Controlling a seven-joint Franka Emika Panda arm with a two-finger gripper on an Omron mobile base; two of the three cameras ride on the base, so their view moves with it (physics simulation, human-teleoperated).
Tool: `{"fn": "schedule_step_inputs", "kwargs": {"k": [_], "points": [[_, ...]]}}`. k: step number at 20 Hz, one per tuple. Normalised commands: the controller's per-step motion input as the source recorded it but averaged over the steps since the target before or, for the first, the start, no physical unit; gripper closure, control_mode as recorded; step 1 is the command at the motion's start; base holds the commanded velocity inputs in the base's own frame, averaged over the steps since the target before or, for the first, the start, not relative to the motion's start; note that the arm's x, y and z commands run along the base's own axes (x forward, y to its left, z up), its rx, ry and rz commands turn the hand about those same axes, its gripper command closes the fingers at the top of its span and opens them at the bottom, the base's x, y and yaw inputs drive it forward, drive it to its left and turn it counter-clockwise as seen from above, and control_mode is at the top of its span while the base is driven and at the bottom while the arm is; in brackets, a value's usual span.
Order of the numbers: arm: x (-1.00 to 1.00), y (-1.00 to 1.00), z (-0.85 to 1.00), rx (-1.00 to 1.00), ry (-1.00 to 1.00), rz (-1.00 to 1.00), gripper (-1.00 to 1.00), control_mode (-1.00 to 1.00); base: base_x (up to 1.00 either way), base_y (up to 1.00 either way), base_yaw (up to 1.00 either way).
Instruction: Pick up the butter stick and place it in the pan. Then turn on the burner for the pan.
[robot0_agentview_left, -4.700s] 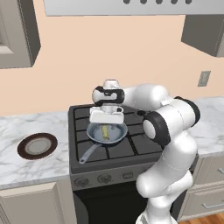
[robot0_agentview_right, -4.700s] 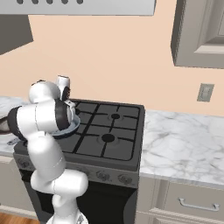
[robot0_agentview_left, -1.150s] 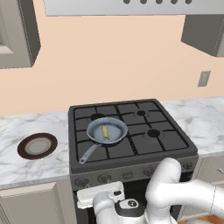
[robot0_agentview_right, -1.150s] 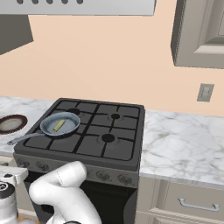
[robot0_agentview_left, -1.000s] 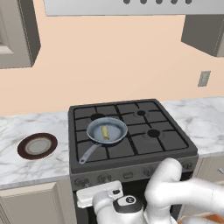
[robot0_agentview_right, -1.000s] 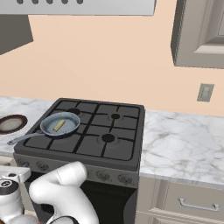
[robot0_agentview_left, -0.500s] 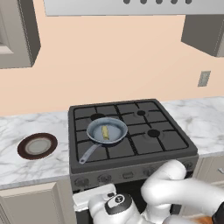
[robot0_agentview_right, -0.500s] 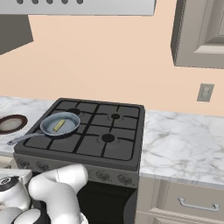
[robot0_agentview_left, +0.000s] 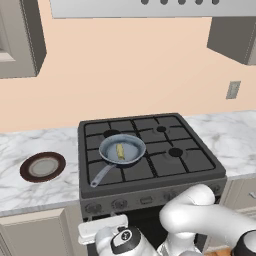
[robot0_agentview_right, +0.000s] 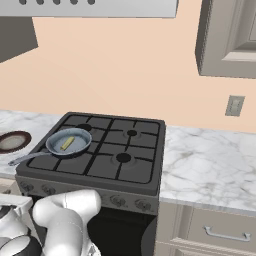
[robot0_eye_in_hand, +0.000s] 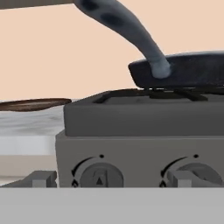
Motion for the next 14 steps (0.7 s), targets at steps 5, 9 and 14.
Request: {"fn": "schedule_step_inputs", "kwargs": {"k": [5,9,14], "points": [[0.1,0.0,-0.02,0.0,0.0,-0.01,-1.0,-1.0,0.0,0.0,0.0],[0.16,0.0,-0.02,0.0,0.0,0.0,-1.0,-1.0,0.0,0.0,0.0],[0.14,0.0,-0.02,0.0,0.0,0.0,-1.0,-1.0,0.0,0.0,0.0]]}}
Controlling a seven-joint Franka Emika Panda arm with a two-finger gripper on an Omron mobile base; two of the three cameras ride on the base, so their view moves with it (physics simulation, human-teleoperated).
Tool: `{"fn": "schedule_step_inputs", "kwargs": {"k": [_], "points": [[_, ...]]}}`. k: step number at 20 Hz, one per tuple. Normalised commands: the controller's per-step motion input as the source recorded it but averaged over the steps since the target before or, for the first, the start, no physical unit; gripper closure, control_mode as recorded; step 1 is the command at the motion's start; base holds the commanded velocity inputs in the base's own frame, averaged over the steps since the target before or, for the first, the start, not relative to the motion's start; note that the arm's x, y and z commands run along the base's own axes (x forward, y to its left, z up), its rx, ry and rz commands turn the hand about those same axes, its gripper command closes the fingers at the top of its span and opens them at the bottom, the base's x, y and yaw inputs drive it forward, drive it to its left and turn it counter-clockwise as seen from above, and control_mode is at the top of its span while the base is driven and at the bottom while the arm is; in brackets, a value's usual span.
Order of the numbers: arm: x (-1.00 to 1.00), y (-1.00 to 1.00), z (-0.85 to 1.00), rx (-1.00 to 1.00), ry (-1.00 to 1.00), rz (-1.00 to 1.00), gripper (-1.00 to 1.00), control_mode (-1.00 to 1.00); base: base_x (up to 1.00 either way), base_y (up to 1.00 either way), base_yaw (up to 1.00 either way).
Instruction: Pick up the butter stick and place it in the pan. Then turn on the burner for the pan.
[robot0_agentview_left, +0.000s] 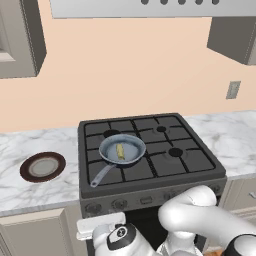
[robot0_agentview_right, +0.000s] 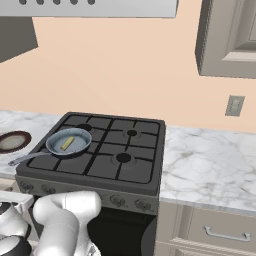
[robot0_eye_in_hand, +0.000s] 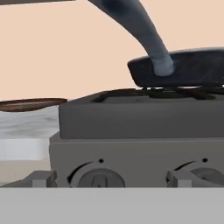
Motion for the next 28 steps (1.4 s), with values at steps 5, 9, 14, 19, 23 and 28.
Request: {"fn": "schedule_step_inputs", "kwargs": {"k": [5,9,14,19,23,28], "points": [[0.14,0.0,-0.1,0.0,0.0,0.0,-1.0,-1.0,0.0,0.0,0.0],[0.16,0.0,-0.1,0.01,0.0,0.0,-1.0,-1.0,0.0,0.0,0.0],[0.21,0.0,-0.02,0.02,0.0,0.0,-1.0,-1.0,0.0,0.0,0.0],[0.14,0.0,-0.08,0.02,0.0,0.0,-1.0,-1.0,0.0,0.0,0.0],[0.05,0.0,-0.17,0.01,0.0,0.0,-1.0,-1.0,0.0,0.0,0.0],[0.03,0.0,-0.16,0.0,0.0,0.0,-1.0,-1.0,0.0,0.0,0.0]]}}
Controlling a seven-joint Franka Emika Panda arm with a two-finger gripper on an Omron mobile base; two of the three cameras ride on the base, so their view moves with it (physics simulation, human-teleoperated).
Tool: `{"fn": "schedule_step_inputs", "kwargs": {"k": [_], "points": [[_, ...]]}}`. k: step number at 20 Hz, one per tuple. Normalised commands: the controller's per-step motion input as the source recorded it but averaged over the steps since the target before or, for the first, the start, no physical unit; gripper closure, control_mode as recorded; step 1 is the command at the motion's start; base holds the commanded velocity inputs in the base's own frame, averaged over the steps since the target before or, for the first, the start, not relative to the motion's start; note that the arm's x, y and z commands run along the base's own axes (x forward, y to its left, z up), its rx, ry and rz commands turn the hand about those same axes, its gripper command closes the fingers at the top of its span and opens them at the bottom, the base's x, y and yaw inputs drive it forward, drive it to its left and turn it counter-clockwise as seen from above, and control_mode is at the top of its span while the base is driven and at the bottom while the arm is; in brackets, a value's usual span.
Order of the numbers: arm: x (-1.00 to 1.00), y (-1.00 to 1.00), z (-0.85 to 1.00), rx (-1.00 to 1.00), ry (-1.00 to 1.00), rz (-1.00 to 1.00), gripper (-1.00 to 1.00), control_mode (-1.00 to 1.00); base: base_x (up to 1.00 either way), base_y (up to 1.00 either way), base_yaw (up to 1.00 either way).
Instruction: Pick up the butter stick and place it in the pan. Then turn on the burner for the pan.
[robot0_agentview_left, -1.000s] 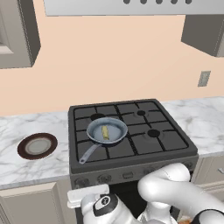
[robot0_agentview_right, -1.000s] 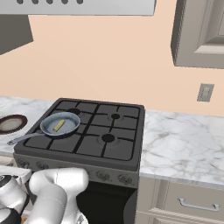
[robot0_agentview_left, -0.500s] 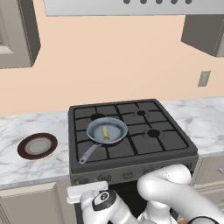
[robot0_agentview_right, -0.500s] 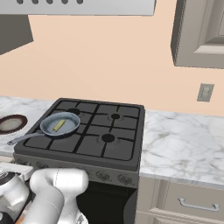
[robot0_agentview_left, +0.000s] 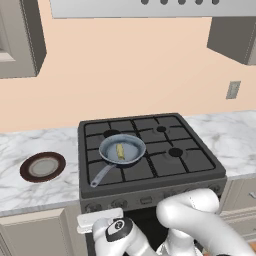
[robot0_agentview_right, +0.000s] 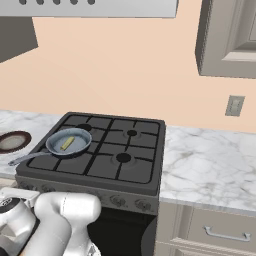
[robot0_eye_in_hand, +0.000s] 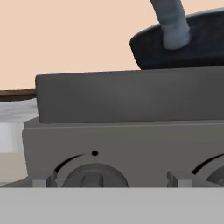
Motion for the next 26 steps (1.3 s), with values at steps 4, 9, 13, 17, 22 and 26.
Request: {"fn": "schedule_step_inputs", "kwargs": {"k": [4,9,13,17,22,26], "points": [[0.09,0.02,-0.08,0.0,0.0,0.0,-1.0,-1.0,0.0,0.0,0.0],[0.14,0.07,-0.09,0.0,0.0,0.0,-1.0,-1.0,0.0,0.0,0.0],[0.14,0.12,-0.11,0.0,0.0,0.0,-1.0,-1.0,0.0,0.0,0.0],[0.13,0.12,-0.17,0.0,0.0,0.0,-1.0,-1.0,0.0,0.0,0.0],[0.21,0.17,-0.21,0.0,0.0,0.0,1.0,-1.0,0.0,0.0,0.0],[0.09,0.1,-0.15,0.0,0.0,0.0,1.0,-1.0,0.0,0.0,0.0]]}}
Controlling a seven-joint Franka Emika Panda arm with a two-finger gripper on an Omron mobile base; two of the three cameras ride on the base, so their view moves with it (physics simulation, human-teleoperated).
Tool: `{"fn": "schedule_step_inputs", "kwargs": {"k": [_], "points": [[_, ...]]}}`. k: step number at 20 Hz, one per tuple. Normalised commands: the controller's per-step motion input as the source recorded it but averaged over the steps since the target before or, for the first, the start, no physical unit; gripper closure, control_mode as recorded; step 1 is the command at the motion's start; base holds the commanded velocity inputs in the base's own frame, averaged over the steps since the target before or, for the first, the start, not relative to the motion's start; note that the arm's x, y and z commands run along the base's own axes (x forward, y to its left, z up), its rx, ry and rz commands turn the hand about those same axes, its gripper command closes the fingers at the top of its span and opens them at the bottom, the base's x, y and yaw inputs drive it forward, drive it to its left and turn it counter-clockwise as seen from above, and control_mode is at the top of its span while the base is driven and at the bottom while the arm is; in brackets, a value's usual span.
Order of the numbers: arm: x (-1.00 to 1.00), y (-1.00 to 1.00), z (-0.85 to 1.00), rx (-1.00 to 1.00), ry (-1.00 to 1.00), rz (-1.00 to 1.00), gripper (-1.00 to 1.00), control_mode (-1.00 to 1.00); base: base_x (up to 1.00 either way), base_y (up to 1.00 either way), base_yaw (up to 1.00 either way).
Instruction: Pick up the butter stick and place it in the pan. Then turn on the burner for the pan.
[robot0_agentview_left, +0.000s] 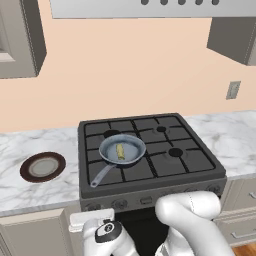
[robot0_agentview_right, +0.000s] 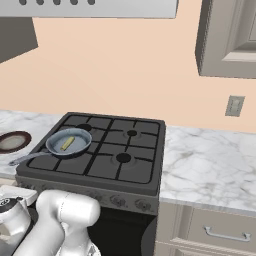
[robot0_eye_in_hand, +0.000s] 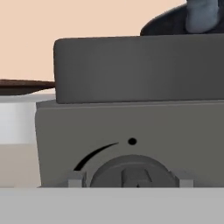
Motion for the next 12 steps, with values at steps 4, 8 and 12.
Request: {"fn": "schedule_step_inputs", "kwargs": {"k": [4,8,12], "points": [[0.06,0.13,-0.07,0.0,0.0,0.0,1.0,-1.0,0.0,0.0,0.0],[0.01,0.18,0.0,-0.08,0.02,0.02,1.0,-1.0,0.0,0.0,0.0],[0.0,0.16,0.0,-0.23,0.09,0.01,1.0,-1.0,0.0,0.0,0.0]]}}
